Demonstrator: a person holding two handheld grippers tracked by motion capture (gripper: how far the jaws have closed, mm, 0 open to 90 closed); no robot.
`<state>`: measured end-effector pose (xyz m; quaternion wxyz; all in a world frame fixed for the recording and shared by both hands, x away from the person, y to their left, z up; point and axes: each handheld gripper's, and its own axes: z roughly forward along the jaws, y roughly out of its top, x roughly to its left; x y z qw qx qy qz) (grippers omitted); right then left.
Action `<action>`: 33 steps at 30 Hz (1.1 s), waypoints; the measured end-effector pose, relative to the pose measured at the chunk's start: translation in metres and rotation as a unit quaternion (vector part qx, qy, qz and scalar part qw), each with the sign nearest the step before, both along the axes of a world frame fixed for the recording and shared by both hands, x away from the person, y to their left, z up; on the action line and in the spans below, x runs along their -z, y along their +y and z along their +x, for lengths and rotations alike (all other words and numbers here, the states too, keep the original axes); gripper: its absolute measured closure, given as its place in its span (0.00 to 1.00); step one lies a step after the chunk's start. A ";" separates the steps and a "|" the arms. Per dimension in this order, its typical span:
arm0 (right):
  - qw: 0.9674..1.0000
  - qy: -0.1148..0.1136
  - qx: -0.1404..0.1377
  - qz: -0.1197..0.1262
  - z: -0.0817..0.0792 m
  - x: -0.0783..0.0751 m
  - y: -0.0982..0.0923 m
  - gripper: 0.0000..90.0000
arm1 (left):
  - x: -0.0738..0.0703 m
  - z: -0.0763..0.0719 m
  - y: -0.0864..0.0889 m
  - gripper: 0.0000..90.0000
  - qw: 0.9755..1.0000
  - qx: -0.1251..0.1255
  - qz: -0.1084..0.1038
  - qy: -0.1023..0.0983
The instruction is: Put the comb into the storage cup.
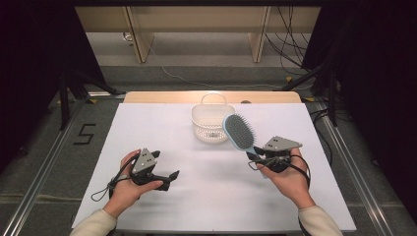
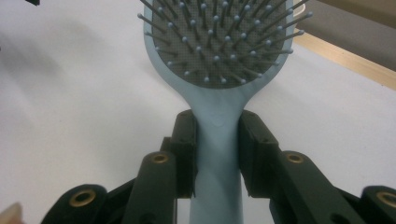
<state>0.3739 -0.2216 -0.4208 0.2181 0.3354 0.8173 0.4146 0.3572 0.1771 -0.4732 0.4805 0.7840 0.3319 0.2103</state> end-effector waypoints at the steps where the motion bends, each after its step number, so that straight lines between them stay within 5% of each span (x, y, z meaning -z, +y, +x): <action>1: 1.000 0.000 0.000 0.000 0.000 0.000 0.000 0.78 | 0.000 0.000 0.000 0.02 1.000 0.000 0.000 0.000; 33: 0.999 -0.033 0.022 0.035 0.007 -0.014 -0.001 0.78 | 0.000 0.000 0.000 0.03 1.000 0.000 0.002 0.001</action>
